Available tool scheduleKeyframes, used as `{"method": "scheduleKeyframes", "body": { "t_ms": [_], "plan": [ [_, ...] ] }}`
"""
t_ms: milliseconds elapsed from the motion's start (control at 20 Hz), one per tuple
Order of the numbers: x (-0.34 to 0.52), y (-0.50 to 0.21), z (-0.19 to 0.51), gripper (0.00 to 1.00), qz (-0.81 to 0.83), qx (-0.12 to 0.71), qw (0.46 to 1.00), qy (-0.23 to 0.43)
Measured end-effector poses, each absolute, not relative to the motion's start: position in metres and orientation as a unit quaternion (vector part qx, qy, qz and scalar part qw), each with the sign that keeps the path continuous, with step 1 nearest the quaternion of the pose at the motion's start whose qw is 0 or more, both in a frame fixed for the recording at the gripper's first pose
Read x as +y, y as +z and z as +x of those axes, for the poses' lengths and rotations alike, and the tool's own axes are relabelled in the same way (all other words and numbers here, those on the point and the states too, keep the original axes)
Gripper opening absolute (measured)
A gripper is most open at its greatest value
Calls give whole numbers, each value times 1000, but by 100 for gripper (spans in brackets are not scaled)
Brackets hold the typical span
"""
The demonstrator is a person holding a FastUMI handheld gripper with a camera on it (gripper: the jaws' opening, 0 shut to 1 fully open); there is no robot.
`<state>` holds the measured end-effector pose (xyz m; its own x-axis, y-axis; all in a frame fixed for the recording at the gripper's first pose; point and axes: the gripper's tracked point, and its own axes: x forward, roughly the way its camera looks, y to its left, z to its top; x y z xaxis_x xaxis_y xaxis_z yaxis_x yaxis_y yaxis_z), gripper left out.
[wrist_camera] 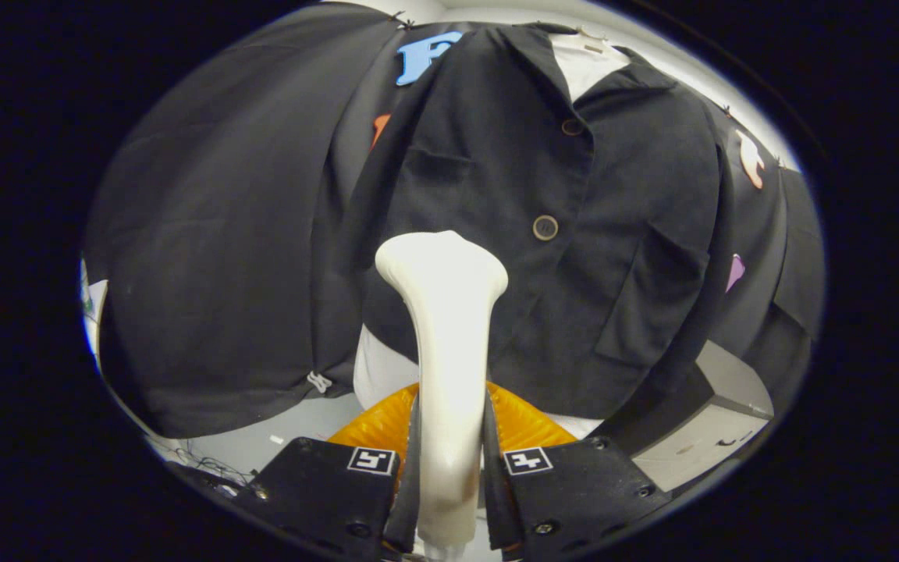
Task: Iron the clothes twice with a garment steamer, once on the left side and once on the right side.
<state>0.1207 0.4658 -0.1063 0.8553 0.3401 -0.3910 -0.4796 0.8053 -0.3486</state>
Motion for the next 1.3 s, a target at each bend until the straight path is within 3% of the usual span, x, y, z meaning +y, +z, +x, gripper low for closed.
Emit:
{"method": "scheduleKeyframes", "body": {
  "t_ms": [700,1000,1300],
  "plan": [
    [423,-184,95,37,-240,237,919,204],
    [382,-158,62,37,-199,234,931,195],
    [297,-129,52,37,-163,238,947,144]
  ]
}}
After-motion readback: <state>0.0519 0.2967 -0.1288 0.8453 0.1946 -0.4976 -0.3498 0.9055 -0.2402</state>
